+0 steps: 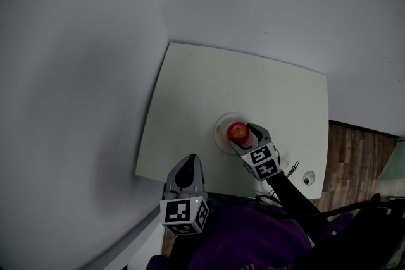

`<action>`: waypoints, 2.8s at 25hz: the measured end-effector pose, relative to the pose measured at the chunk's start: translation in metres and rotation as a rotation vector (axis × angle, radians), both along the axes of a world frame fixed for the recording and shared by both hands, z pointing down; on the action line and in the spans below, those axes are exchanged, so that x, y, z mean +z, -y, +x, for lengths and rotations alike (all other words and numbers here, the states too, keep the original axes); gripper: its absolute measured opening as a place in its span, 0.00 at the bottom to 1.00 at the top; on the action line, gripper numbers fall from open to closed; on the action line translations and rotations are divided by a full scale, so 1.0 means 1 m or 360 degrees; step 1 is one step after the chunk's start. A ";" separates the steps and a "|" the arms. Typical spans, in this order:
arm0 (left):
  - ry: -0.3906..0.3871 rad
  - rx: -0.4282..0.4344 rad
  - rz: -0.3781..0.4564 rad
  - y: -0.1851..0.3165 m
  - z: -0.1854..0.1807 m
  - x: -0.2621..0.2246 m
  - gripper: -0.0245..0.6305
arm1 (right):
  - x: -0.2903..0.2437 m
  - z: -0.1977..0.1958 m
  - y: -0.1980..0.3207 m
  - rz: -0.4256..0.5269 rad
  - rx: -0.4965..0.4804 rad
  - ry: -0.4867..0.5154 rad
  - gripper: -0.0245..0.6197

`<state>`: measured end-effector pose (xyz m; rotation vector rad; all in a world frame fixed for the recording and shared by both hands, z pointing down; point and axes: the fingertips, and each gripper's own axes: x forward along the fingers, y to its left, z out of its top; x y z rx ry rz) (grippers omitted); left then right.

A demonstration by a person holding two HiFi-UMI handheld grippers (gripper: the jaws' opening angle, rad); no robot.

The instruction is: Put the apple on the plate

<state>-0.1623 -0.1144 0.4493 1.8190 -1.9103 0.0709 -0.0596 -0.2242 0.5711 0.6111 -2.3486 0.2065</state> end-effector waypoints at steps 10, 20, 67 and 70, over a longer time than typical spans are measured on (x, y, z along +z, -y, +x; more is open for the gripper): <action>0.0007 0.0026 -0.0004 0.009 0.005 0.003 0.04 | -0.005 0.000 0.002 0.0004 -0.0028 0.0061 0.54; 0.0008 0.0063 -0.0002 0.016 0.015 0.003 0.04 | -0.020 0.010 0.007 0.0030 0.0019 0.0120 0.54; 0.0034 0.0372 0.0106 0.011 0.088 -0.014 0.04 | -0.111 0.104 -0.023 0.0342 0.0375 0.0297 0.05; 0.0033 0.0370 0.0103 0.011 0.087 -0.013 0.04 | -0.110 0.103 -0.023 0.0345 0.0372 0.0291 0.05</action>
